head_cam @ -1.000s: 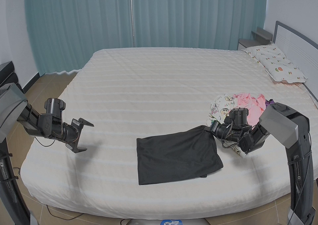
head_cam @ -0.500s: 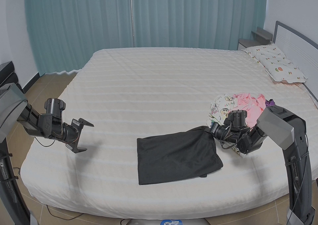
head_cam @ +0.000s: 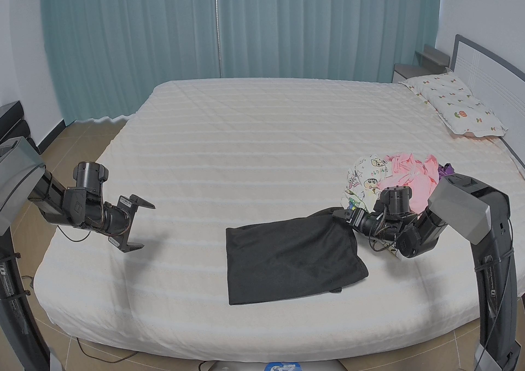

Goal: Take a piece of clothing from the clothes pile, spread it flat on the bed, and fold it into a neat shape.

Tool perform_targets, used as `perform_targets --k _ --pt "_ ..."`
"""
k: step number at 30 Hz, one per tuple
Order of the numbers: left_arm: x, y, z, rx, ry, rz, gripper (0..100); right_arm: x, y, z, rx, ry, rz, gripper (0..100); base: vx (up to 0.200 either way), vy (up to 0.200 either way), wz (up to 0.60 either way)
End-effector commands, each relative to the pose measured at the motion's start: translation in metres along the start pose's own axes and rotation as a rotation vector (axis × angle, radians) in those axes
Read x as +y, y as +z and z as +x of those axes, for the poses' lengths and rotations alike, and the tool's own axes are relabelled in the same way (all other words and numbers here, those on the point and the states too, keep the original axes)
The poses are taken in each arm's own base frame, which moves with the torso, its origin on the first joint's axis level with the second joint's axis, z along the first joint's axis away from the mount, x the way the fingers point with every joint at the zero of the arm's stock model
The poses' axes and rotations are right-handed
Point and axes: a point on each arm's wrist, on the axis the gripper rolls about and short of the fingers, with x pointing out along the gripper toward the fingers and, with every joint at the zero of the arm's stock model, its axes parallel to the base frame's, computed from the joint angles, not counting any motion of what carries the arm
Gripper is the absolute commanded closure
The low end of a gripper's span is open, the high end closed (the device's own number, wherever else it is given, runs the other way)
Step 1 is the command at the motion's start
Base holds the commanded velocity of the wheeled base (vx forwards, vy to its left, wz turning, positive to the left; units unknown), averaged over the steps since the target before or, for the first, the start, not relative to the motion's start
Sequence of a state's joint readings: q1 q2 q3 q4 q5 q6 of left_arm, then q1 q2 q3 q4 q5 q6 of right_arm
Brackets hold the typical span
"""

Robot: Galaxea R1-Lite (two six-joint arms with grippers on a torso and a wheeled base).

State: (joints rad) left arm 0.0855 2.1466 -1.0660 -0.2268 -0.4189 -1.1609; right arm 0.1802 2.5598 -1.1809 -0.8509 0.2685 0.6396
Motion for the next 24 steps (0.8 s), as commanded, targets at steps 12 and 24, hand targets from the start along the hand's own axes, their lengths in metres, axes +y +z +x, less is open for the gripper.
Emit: perform_targets --k 12,24 --pt "0.000 0.000 0.001 0.000 0.001 -0.001 0 0.006 -0.034 -0.086 0.166 0.045 -0.071 0 0.000 0.000 0.00" --pt "-0.001 0.001 0.001 -0.001 -0.001 0.000 0 0.003 -0.049 -0.089 0.224 0.023 -0.095 100 0.000 0.000 0.00"
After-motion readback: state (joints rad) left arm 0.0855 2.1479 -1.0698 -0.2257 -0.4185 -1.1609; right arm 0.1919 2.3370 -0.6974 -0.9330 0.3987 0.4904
